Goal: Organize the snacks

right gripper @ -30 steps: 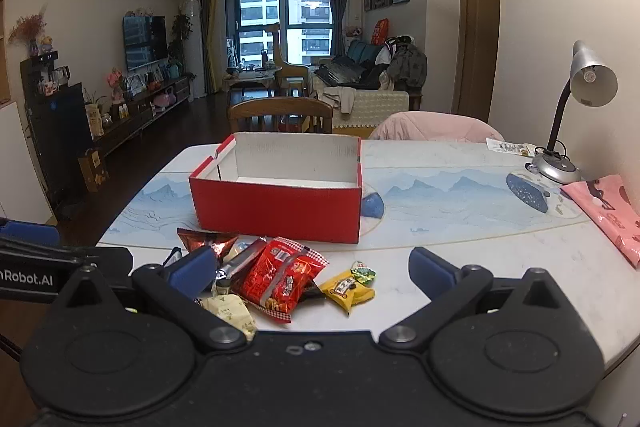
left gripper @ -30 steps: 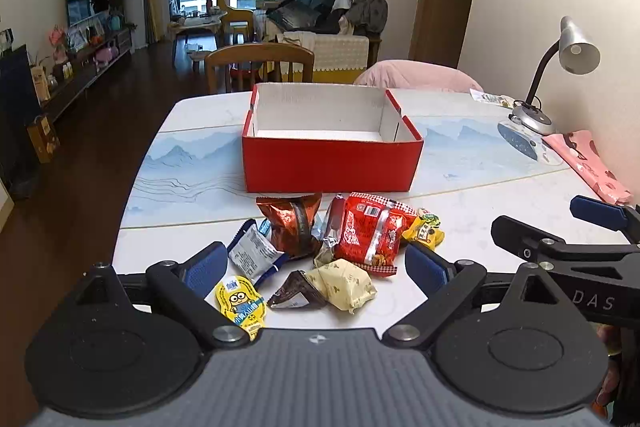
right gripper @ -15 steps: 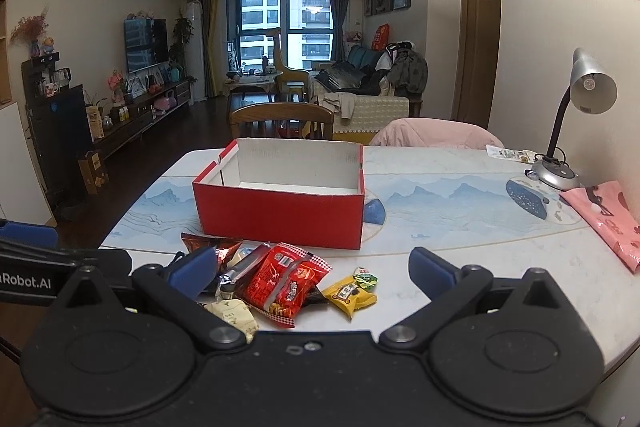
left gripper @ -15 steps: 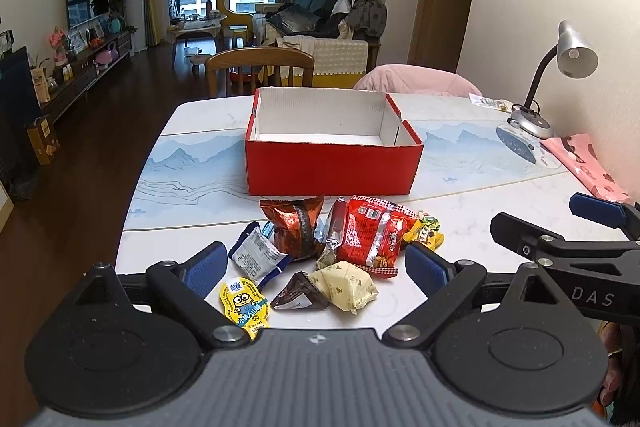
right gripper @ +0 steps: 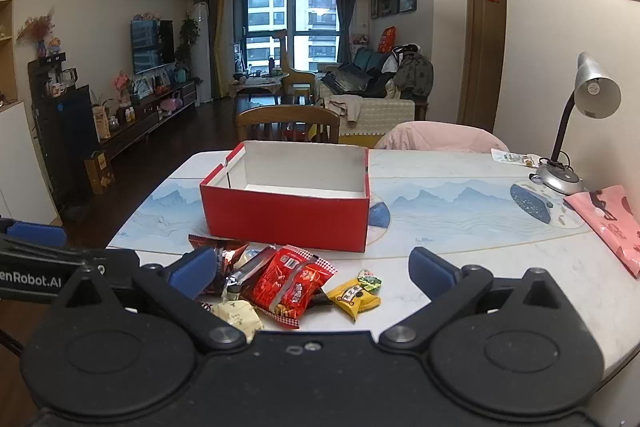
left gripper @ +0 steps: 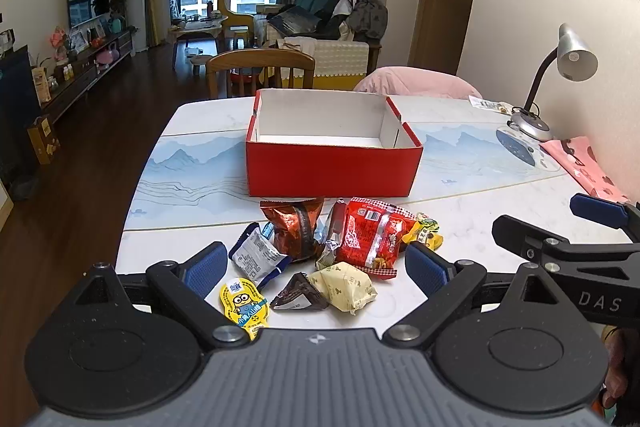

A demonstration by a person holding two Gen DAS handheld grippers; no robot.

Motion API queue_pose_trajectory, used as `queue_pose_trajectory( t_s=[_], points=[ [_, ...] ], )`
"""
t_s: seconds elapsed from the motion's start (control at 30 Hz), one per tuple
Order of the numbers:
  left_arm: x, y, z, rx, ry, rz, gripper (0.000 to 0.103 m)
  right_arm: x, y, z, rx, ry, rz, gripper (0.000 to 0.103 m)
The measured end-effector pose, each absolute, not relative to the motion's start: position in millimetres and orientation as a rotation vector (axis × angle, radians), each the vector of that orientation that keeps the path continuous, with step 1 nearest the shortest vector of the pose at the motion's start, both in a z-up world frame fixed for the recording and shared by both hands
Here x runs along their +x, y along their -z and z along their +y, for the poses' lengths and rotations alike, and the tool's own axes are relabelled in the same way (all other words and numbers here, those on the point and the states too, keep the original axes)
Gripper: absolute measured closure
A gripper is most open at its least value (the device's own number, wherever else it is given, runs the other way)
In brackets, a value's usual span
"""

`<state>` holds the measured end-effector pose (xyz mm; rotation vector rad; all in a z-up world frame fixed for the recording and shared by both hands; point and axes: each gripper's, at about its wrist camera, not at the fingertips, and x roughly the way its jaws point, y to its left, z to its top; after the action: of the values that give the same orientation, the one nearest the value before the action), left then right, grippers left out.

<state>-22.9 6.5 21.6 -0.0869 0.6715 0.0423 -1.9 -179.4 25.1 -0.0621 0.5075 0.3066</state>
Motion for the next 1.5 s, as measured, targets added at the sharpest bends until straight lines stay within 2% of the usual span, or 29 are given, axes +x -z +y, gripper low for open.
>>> queue_pose_trajectory(
  t_s=[1.5],
  points=[
    [-9,-8,10,-0.126,-0.048,0.717,0.007,4,-20,-178,-0.088,-0.395,0.481,0.0]
  ],
)
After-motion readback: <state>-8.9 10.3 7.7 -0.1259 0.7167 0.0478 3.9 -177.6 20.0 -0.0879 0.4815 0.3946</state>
